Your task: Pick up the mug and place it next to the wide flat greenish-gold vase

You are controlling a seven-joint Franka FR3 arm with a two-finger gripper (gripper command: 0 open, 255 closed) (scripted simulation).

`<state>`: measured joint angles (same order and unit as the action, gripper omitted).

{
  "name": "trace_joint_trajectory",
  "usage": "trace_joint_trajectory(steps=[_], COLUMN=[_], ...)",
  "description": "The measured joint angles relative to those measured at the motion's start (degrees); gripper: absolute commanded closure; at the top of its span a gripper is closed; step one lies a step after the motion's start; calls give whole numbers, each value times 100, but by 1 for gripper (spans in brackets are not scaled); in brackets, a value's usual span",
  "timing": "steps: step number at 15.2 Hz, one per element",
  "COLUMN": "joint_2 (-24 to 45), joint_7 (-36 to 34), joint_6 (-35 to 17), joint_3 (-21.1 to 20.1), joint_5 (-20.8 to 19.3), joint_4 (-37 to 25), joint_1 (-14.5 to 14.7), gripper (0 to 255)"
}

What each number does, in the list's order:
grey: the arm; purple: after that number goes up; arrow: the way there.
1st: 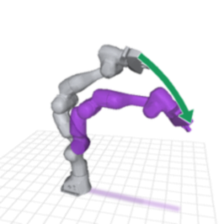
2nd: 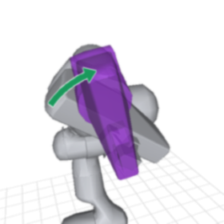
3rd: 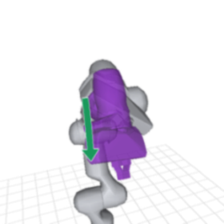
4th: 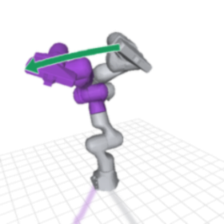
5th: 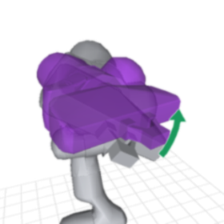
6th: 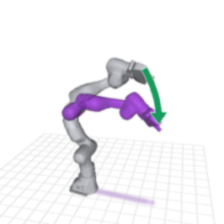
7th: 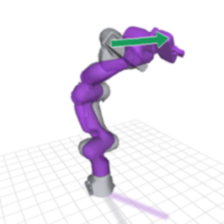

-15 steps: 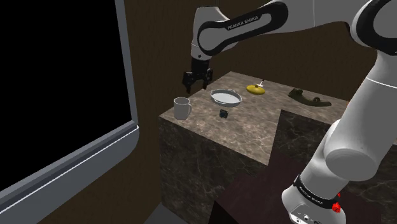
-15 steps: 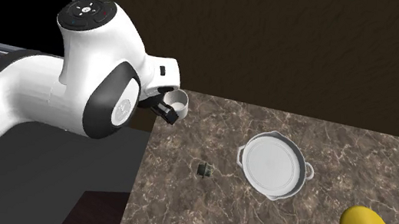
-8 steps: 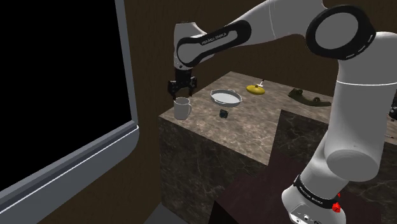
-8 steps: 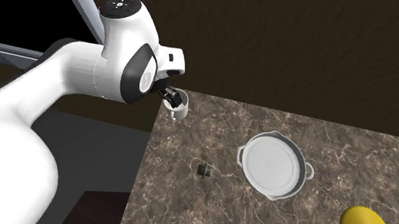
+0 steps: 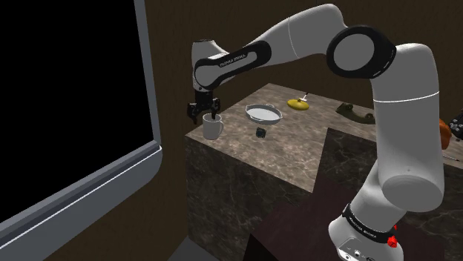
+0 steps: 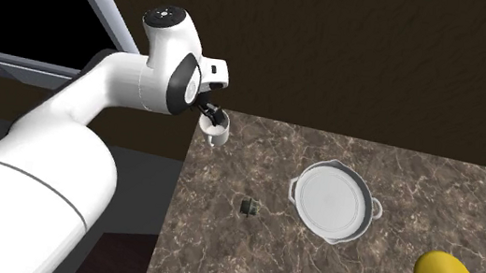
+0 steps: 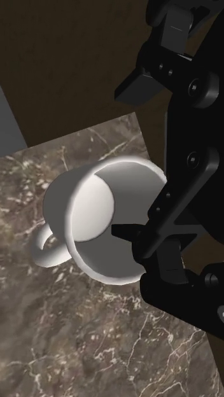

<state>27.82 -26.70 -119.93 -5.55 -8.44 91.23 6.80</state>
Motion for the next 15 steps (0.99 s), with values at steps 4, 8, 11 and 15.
trace_joint_trajectory(steps=[4,8,11,15], joint_2=[115,123,123,123], joint_7=[-19,-21,-21,-21], joint_6=[-194,-215,-216,-216], joint_3=[13,14,14,13], joint_5=[-22,-24,-24,-24], joint_4=[83,92,93,93], joint_1=[-1,-2,-1,-1], gripper=[0,0,255,255])
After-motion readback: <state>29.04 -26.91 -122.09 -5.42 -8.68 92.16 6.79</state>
